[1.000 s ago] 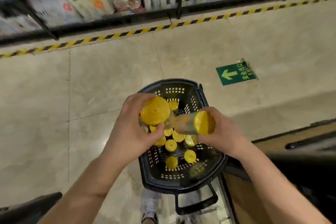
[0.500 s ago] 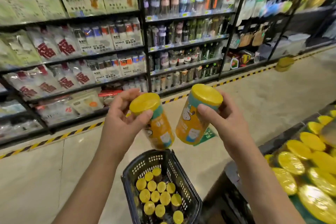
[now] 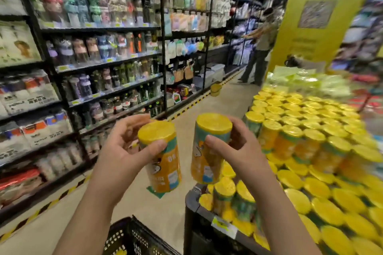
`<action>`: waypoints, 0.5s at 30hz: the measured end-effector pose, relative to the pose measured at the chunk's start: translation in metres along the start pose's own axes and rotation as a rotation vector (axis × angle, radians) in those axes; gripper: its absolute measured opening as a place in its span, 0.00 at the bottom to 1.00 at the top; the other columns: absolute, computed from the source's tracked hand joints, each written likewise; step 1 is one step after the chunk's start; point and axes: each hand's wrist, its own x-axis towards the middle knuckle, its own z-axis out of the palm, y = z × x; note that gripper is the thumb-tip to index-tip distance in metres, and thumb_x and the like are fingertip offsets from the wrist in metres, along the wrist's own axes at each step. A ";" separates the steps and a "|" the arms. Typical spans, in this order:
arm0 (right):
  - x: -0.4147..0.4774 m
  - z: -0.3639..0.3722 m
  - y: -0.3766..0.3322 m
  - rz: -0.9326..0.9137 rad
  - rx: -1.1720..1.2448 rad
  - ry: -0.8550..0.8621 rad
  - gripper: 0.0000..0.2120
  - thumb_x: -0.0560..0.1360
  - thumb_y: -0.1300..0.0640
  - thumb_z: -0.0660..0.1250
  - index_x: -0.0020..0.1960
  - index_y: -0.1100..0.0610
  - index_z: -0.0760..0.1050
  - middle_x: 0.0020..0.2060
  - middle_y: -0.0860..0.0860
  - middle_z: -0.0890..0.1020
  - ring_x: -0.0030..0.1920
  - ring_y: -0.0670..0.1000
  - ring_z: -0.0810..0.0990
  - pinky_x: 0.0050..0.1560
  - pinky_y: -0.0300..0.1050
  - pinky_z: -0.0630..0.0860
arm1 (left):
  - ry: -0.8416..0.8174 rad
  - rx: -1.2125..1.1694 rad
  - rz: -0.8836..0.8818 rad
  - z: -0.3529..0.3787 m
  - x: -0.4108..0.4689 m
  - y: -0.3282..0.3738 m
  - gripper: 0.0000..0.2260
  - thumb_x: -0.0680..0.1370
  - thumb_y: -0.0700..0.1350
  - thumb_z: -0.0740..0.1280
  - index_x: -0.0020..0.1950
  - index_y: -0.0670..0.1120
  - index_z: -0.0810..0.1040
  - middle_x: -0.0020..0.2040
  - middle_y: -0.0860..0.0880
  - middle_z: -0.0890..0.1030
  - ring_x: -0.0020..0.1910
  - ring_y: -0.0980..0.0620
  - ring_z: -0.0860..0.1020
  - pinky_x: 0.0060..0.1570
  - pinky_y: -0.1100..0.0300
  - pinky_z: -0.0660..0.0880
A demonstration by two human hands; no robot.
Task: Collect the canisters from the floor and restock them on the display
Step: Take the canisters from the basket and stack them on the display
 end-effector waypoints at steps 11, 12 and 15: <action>-0.081 -0.118 0.003 0.109 -0.265 0.395 0.32 0.62 0.32 0.79 0.63 0.36 0.75 0.58 0.35 0.82 0.59 0.40 0.80 0.59 0.51 0.79 | -0.392 -0.088 -0.053 0.137 0.004 -0.013 0.28 0.62 0.51 0.79 0.61 0.56 0.79 0.56 0.60 0.84 0.55 0.59 0.83 0.53 0.59 0.79; -0.087 -0.129 0.003 0.120 -0.269 0.427 0.31 0.62 0.33 0.79 0.62 0.36 0.75 0.57 0.34 0.81 0.58 0.39 0.79 0.59 0.50 0.79 | -0.418 -0.100 -0.047 0.151 0.003 -0.014 0.27 0.62 0.51 0.79 0.60 0.55 0.79 0.56 0.59 0.84 0.55 0.58 0.83 0.53 0.61 0.79; -0.099 -0.164 0.006 0.142 -0.273 0.483 0.29 0.62 0.36 0.77 0.62 0.35 0.76 0.57 0.34 0.81 0.58 0.37 0.79 0.60 0.50 0.79 | -0.483 -0.101 -0.022 0.193 -0.003 -0.011 0.24 0.64 0.48 0.79 0.59 0.55 0.79 0.55 0.59 0.84 0.54 0.60 0.82 0.48 0.69 0.79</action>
